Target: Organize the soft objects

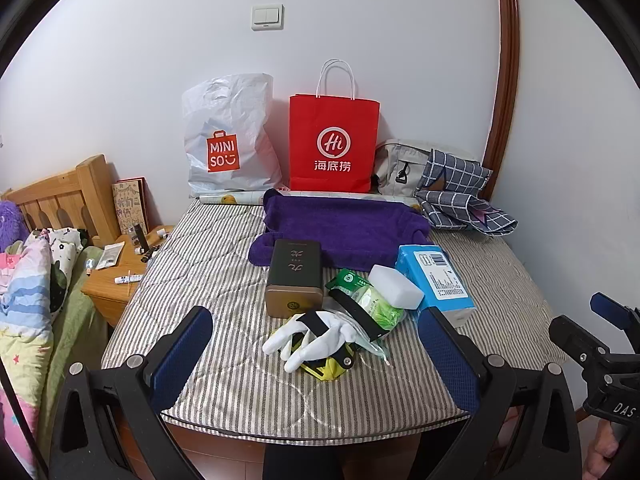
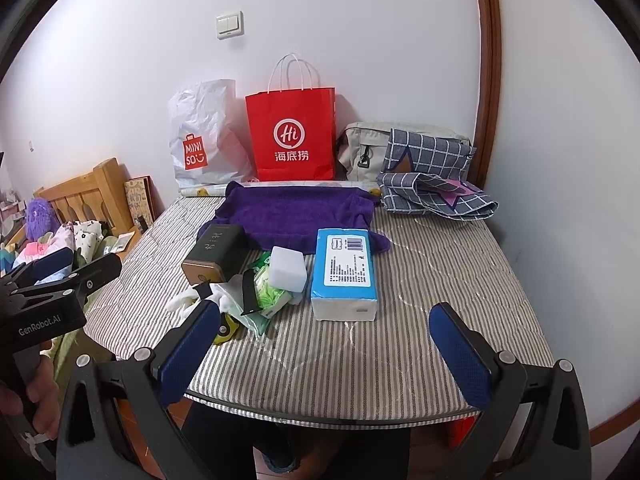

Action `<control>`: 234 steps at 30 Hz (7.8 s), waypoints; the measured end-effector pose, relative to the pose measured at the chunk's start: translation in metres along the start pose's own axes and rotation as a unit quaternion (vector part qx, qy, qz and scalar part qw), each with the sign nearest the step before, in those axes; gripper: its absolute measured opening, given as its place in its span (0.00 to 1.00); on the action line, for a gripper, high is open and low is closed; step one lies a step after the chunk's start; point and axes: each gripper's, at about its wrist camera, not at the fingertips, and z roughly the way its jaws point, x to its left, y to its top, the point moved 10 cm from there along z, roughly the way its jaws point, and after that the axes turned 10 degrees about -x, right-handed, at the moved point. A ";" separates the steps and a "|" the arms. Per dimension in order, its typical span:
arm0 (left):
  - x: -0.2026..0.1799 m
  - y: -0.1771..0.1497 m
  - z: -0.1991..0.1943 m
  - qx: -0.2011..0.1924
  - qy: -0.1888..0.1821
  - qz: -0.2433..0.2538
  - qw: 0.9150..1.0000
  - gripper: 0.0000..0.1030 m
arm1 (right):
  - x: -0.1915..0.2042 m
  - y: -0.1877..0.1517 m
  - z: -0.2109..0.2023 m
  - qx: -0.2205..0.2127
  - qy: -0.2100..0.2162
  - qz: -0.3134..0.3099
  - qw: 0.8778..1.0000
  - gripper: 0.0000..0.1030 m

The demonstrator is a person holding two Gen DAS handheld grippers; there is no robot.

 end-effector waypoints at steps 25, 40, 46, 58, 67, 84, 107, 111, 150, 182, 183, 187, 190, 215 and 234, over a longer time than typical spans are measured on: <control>0.001 -0.019 0.037 0.030 -0.008 0.005 0.999 1.00 | -0.008 -0.004 0.024 0.010 0.000 -0.001 1.000 1.00; 0.058 -0.077 0.114 0.117 0.037 -0.030 0.992 1.00 | 0.033 -0.063 0.126 0.099 0.082 -0.012 0.992 0.59; 0.082 -0.083 0.130 0.131 0.045 -0.038 0.990 1.00 | 0.068 -0.075 0.161 0.125 0.121 -0.029 0.984 0.52; 0.103 -0.087 0.149 0.143 0.030 -0.057 0.988 1.00 | 0.106 -0.086 0.217 0.176 0.125 -0.083 0.973 0.39; 0.115 -0.090 0.159 0.148 0.014 -0.080 0.986 1.00 | 0.115 -0.103 0.242 0.206 0.105 -0.128 0.965 0.43; 0.122 -0.098 0.157 0.152 -0.014 -0.111 0.982 1.00 | 0.119 -0.077 0.197 0.153 0.138 -0.114 0.972 0.20; 0.079 -0.096 0.161 0.158 -0.003 -0.060 0.986 1.00 | 0.009 -0.165 0.158 0.182 0.073 -0.080 0.977 0.21; 0.079 -0.096 0.165 0.162 0.005 -0.053 0.985 1.00 | 0.009 -0.162 0.169 0.170 0.080 -0.073 0.979 0.31; 0.030 -0.112 0.135 0.157 -0.027 0.009 0.987 0.92 | 0.007 -0.148 0.140 0.122 0.123 -0.062 0.983 0.20; -0.004 -0.055 0.155 0.121 -0.110 -0.015 0.986 0.07 | -0.033 -0.130 0.136 0.131 0.075 -0.037 0.988 0.20; -0.004 -0.049 0.154 0.117 -0.113 -0.020 0.986 0.07 | -0.032 -0.125 0.134 0.128 0.075 -0.038 0.988 0.20; -0.002 -0.039 0.151 0.110 -0.111 -0.018 0.987 0.06 | -0.029 -0.109 0.128 0.114 0.081 -0.039 0.989 0.20; -0.003 -0.049 0.152 0.126 -0.107 -0.001 0.986 0.06 | -0.028 -0.105 0.128 0.112 0.080 -0.042 0.990 0.20; -0.010 -0.063 0.171 0.144 -0.120 -0.022 0.982 0.09 | -0.036 -0.095 0.127 0.102 0.083 -0.030 0.991 0.20; 0.016 0.011 0.151 0.071 -0.117 -0.053 0.989 0.09 | -0.027 -0.046 0.144 0.078 0.085 -0.032 0.993 0.20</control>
